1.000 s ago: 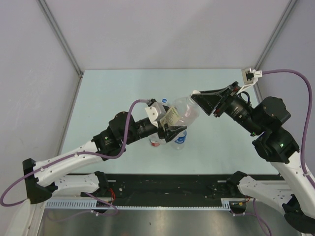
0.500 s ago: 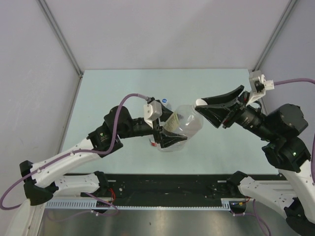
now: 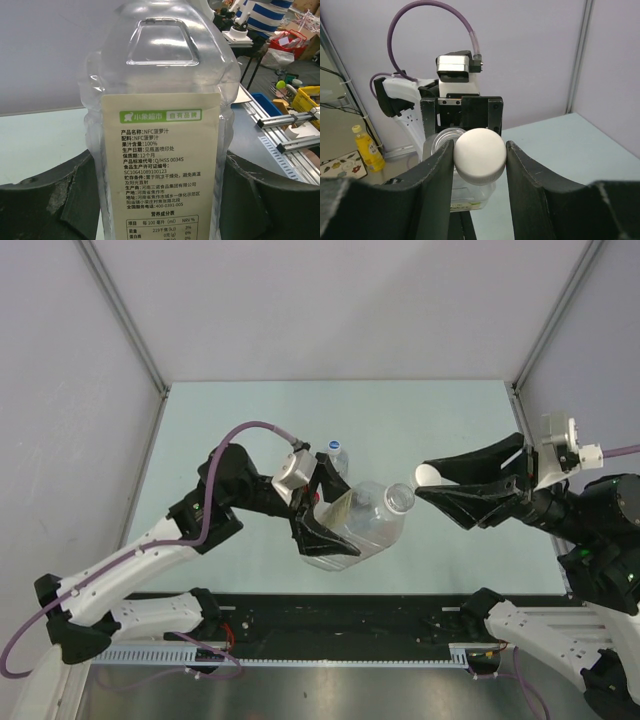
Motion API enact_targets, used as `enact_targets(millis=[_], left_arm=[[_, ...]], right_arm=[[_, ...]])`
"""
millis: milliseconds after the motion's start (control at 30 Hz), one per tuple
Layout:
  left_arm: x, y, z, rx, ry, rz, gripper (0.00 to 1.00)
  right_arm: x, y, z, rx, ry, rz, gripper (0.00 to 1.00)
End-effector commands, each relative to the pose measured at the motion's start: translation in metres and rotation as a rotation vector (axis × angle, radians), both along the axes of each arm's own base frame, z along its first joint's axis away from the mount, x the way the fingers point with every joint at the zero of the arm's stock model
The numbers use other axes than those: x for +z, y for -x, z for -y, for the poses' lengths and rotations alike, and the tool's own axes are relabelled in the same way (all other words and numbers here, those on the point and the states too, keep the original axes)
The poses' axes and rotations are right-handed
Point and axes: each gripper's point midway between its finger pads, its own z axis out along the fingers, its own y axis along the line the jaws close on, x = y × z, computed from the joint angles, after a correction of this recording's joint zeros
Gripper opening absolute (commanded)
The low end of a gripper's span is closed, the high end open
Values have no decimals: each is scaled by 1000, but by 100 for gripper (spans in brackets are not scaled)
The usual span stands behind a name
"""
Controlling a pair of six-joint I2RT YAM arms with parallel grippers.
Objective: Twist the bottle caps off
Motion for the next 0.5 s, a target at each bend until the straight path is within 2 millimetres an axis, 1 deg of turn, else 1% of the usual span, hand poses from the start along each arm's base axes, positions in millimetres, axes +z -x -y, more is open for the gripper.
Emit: enact_targets(millis=[0, 33, 67, 100, 133, 167, 200, 233, 267, 300, 333, 367, 400, 433, 467], left_arm=[[19, 9, -12, -27, 51, 52, 0], [19, 6, -12, -4, 50, 51, 0], [16, 4, -14, 17, 44, 50, 0], [15, 0, -14, 40, 43, 58, 0], [16, -2, -16, 63, 48, 64, 0], [17, -9, -18, 123, 59, 67, 0], [20, -13, -20, 155, 71, 82, 0], [16, -17, -23, 189, 57, 72, 0], [15, -27, -24, 254, 59, 71, 0], [20, -30, -30, 294, 78, 78, 0], [21, -34, -32, 327, 81, 80, 0], [21, -38, -35, 356, 84, 80, 0], [25, -46, -40, 420, 95, 78, 0], [24, -49, -42, 447, 94, 78, 0], [24, -55, -45, 483, 93, 75, 0]], right_arm=[[28, -4, 18, -104, -60, 59, 0], [32, -6, 23, -135, -78, 58, 0], [32, -12, 27, -176, -85, 48, 0], [35, -32, 42, -314, -130, 1, 0], [36, -44, 52, -400, -155, -26, 0], [29, -57, 62, -487, -155, -66, 0], [23, -80, 84, -657, -184, -124, 0], [16, -90, 94, -735, -183, -152, 0], [1, -108, 110, -871, -170, -205, 0], [-16, -121, 113, -938, -139, -237, 0], [-27, -129, 116, -990, -122, -261, 0], [-43, -142, 124, -1082, -102, -291, 0], [-55, -150, 125, -1120, -85, -310, 0], [-78, -161, 124, -1166, -41, -340, 0], [-90, -170, 127, -1223, -24, -356, 0]])
